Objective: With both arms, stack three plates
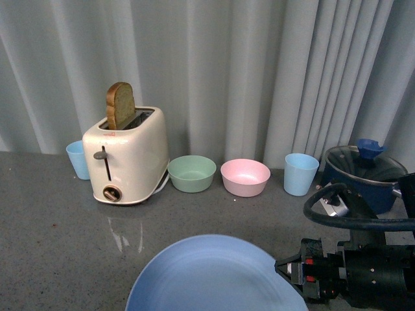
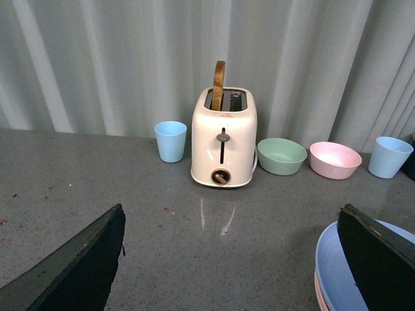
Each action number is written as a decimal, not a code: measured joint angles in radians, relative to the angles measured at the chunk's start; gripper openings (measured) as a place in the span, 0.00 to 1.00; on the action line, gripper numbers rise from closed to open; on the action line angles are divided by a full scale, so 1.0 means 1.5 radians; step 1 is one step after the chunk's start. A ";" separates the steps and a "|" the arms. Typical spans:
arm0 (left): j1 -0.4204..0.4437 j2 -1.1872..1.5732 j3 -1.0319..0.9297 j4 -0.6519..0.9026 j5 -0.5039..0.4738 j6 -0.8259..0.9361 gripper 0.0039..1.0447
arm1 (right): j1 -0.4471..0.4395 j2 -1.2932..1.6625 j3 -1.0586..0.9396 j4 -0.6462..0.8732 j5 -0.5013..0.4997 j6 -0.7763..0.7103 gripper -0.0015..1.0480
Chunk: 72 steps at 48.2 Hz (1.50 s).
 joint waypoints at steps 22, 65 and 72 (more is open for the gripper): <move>0.000 0.000 0.000 0.000 0.000 0.000 0.94 | -0.050 -0.132 -0.052 0.036 0.082 0.039 0.92; 0.000 -0.001 0.000 0.000 0.000 0.000 0.94 | -0.138 -0.612 -0.416 0.240 0.281 -0.172 0.03; 0.000 -0.001 0.000 0.000 0.000 0.000 0.94 | -0.138 -0.703 -0.423 0.174 0.281 -0.172 0.03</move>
